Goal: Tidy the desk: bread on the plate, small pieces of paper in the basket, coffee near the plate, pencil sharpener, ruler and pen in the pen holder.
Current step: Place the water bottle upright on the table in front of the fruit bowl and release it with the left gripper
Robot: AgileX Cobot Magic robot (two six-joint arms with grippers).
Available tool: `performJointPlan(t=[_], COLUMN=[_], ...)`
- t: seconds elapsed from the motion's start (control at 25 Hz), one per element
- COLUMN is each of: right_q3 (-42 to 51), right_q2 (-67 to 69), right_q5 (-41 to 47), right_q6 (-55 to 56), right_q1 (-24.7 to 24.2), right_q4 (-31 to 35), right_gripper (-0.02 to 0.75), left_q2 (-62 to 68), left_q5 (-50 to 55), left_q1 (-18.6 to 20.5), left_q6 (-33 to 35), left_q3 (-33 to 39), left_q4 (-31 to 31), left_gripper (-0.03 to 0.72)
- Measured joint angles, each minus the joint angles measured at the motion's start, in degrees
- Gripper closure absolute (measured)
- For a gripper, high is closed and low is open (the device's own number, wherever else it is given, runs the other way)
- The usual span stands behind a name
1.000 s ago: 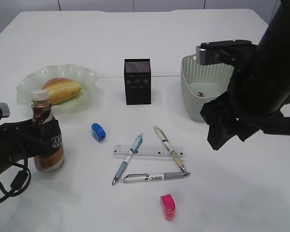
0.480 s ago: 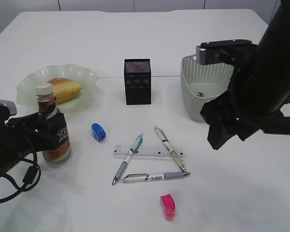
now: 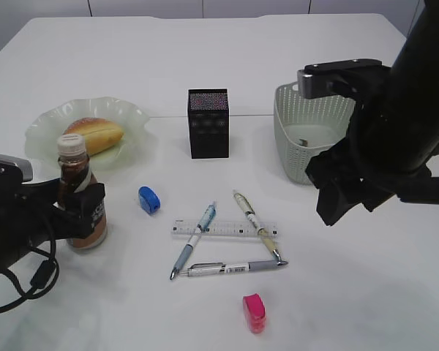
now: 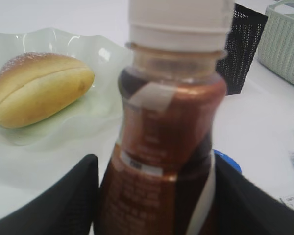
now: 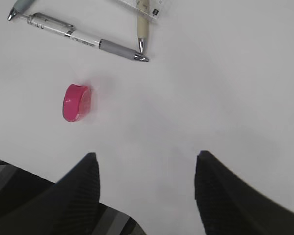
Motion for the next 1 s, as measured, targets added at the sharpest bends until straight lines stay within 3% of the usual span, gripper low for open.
performJointPlan(t=[0.36, 1.0], right_q3=[0.00, 0.00], right_q2=[0.00, 0.00], right_q5=[0.00, -0.11], right_q6=[0.00, 0.00], right_q1=[0.00, 0.00], right_q4=[-0.43, -0.52], right_gripper=[0.287, 0.286], left_q2=[-1.67, -21.40], left_q5=[6.45, 6.78], left_q1=[0.00, 0.00], left_q6=[0.75, 0.75], left_q3=[0.84, 0.99], left_q4=[-0.34, 2.05], left_gripper=[0.102, 0.100])
